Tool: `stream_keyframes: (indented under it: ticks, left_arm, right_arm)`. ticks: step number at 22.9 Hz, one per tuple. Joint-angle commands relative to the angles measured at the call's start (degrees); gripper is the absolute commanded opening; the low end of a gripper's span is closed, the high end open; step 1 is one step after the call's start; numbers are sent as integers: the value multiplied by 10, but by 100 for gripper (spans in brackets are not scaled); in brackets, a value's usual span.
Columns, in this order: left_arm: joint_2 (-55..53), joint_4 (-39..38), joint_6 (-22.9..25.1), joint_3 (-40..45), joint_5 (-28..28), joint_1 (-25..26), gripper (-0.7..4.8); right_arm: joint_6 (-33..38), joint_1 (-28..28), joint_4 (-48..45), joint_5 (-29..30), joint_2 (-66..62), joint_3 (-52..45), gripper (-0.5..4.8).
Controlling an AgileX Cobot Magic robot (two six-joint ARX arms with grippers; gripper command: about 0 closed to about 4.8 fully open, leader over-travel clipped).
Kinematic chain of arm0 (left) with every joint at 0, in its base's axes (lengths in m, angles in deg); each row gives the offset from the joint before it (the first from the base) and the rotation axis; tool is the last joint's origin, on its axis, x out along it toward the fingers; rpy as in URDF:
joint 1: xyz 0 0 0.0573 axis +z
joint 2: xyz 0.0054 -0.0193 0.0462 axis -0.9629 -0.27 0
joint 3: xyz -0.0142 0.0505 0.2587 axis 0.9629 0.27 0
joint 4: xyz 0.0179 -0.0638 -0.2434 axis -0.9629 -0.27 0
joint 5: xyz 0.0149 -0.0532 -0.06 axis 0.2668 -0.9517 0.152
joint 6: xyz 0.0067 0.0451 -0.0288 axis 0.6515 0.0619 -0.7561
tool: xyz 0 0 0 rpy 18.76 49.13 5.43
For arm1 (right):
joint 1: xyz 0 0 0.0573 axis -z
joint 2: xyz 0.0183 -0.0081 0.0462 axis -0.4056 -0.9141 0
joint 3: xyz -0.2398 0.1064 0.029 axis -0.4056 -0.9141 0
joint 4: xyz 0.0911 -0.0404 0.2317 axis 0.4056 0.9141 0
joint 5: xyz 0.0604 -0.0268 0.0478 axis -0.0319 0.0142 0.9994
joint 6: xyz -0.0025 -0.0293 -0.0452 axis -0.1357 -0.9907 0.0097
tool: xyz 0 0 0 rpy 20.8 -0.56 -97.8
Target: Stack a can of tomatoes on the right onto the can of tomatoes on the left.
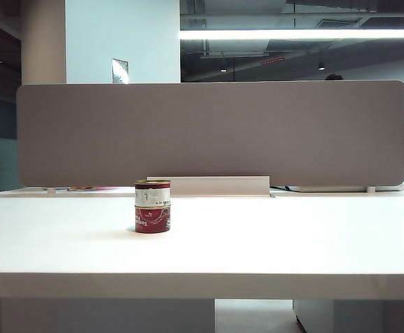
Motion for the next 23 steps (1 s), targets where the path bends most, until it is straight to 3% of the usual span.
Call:
stream_keyframes:
  ticks: [1, 7, 23]
  left_arm:
    - [-1, 7, 2, -2, -1, 0, -6]
    - [-1, 7, 2, -2, -2, 0, -6]
    - [-1, 7, 2, -2, -1, 0, -6]
  right_arm:
    - [16, 51, -5, 46, 37, -17, -5]
    - [13, 92, 3, 74, 90, -35, -5]
    - [-66, 116, 11, 119, 139, -68, -5]
